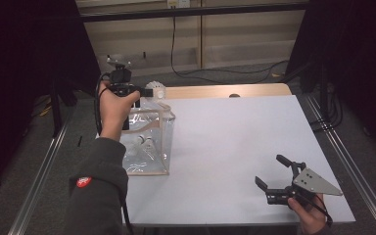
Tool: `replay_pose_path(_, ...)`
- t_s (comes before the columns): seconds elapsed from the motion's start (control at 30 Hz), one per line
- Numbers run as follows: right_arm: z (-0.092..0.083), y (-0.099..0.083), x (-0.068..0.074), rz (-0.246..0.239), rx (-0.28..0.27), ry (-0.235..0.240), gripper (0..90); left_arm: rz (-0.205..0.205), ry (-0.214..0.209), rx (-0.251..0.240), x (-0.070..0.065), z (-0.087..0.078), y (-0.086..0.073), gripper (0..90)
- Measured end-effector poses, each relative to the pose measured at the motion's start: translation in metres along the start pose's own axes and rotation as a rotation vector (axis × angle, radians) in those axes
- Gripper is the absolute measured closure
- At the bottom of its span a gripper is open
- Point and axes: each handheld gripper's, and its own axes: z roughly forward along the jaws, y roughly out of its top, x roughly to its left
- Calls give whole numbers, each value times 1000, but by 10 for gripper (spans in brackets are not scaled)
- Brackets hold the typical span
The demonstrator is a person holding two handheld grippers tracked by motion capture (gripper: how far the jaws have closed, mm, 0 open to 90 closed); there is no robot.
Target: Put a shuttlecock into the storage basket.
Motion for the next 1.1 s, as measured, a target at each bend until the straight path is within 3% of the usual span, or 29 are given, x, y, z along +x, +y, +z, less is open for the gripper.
replay_pose_path(1.1,0,0,0,-5,4,2,17,-18,52,-8,16,-18,2,900)
